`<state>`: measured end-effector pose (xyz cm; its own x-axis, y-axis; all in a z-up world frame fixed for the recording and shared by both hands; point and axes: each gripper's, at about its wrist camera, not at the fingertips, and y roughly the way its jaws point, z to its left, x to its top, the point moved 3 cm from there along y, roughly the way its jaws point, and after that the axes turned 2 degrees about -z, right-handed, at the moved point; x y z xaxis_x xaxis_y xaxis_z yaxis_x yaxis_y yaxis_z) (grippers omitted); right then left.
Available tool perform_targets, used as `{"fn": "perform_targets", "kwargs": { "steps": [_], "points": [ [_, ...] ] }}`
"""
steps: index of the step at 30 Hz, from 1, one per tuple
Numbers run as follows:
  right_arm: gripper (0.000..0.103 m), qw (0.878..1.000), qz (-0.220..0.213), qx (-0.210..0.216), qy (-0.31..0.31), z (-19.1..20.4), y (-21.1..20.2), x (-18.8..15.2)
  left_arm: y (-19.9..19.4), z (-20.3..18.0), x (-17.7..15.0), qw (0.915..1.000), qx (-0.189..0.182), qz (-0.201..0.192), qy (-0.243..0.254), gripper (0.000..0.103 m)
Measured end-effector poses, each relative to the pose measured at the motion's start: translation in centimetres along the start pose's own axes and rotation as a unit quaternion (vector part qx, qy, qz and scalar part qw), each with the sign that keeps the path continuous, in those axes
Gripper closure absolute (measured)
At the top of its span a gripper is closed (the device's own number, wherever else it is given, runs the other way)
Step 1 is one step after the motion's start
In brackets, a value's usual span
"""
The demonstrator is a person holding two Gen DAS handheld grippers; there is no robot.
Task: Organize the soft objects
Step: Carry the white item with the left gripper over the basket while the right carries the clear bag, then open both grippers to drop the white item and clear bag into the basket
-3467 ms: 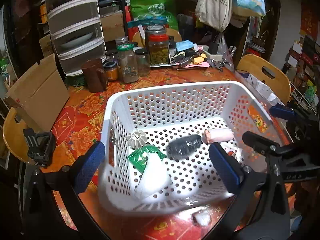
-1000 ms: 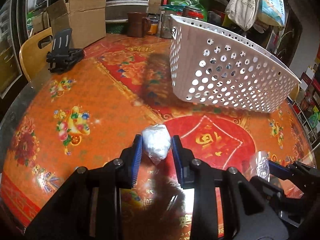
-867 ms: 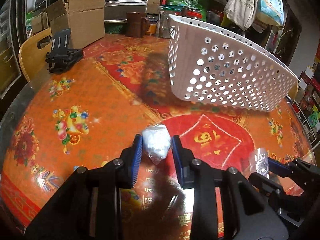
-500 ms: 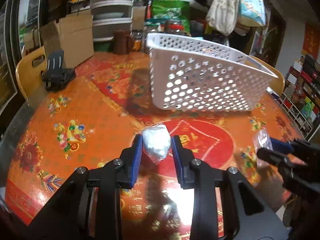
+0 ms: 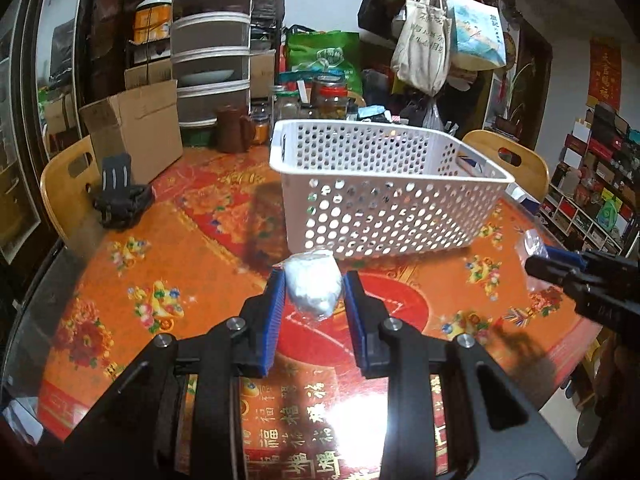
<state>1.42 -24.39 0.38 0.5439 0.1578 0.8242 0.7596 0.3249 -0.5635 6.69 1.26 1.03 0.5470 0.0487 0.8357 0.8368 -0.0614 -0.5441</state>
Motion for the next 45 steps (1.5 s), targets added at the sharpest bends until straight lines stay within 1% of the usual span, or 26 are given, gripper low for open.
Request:
{"fn": "perform_targets", "kwargs": {
  "steps": [3,9,12,16,18,25,31,33,34,38,43,45],
  "points": [
    [0.073,1.0,-0.01,-0.003,0.002,-0.8,-0.9,1.5,-0.7,-0.4,1.2,1.0,-0.008,-0.001,-0.001,0.076],
    [0.073,1.0,-0.028,-0.007,-0.004,-1.5,-2.4,4.6,-2.7,-1.7,4.5,0.9994,-0.022,-0.024,0.013,0.076],
    [0.073,0.999,-0.03,-0.006,-0.013,-1.5,-2.3,6.5,-3.1,-2.3,6.8,0.9989,-0.028,-0.033,0.018,0.076],
    [0.073,0.999,-0.025,-0.008,-0.022,-1.6,-1.3,9.3,-2.3,-2.8,10.3,0.9988,-0.033,-0.03,0.02,0.076],
    [0.073,1.0,-0.018,-0.001,-0.021,-1.9,-0.4,10.7,-1.4,-3.0,11.9,0.9989,-0.033,-0.026,0.022,0.076],
    [0.073,1.0,0.004,-0.011,-0.02,-2.6,2.9,14.6,2.6,-3.0,16.2,0.9993,-0.036,0.008,0.011,0.076],
    [0.073,0.999,0.026,-0.031,-0.033,-2.6,5.5,16.2,5.9,-3.8,18.5,0.9988,-0.036,0.027,0.018,0.076],
    [0.073,0.998,0.034,-0.035,-0.031,-2.8,6.3,16.6,7.4,-4.2,19.3,0.9982,-0.038,0.041,0.019,0.076],
    [0.073,0.998,0.039,-0.033,-0.025,-3.0,6.9,16.9,8.0,-4.3,19.5,0.998,-0.037,0.046,0.02,0.076],
    [0.073,0.997,0.061,-0.042,-0.015,-3.8,9.0,17.3,11.7,-4.9,19.7,0.9947,-0.038,0.091,0.03,0.076],
    [0.073,0.994,0.102,-0.048,-0.006,-4.4,12.4,17.0,16.7,-4.9,18.6,0.9899,-0.012,0.137,0.033,0.076],
    [0.073,0.992,0.118,-0.05,0.007,-5.0,13.9,16.6,18.7,-4.9,18.2,0.9874,-0.004,0.154,0.037,0.076]
  ]
}}
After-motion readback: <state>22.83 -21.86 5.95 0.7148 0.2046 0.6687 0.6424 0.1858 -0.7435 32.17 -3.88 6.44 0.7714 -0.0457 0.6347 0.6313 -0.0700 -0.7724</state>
